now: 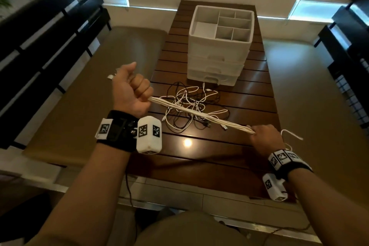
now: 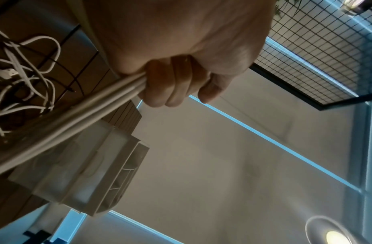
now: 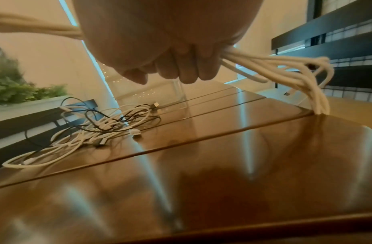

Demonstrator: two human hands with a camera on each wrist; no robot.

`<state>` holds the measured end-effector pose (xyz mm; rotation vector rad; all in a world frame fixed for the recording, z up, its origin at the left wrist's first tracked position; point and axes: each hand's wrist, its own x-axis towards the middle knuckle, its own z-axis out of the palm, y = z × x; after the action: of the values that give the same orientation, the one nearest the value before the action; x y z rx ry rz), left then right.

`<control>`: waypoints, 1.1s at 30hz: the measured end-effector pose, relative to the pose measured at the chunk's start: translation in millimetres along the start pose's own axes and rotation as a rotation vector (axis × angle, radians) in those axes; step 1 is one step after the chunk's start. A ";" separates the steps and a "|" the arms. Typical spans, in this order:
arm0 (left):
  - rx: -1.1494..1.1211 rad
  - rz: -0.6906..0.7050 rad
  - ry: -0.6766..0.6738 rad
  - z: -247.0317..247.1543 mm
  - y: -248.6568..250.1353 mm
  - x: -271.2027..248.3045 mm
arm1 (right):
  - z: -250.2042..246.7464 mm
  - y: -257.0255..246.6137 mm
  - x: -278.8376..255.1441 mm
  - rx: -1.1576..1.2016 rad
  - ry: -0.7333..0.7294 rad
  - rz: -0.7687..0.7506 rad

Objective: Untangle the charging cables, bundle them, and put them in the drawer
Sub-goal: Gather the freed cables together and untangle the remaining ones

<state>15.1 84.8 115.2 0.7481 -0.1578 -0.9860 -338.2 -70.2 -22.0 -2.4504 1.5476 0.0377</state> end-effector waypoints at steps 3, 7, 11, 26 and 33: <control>-0.005 -0.019 0.004 -3.3 -5.9 3.3 | 3.1 6.0 3.9 -0.037 0.009 0.014; -0.005 -0.008 0.034 -14.3 -0.3 3.8 | -1.5 5.5 10.1 -0.053 0.020 -0.035; -0.074 0.064 0.069 -20.9 25.0 9.0 | 0.3 5.9 11.6 -0.014 0.033 -0.062; 0.047 0.078 0.073 -41.3 33.1 11.6 | -56.6 -44.3 45.1 0.347 -0.522 -0.246; 0.088 0.008 0.051 -49.8 15.4 -1.0 | -36.2 -163.7 89.3 0.367 -0.081 -0.392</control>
<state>47.3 115.6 88.2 0.8516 -0.1599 -0.9566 -156.9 -90.2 30.8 -2.3667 0.9207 -0.1958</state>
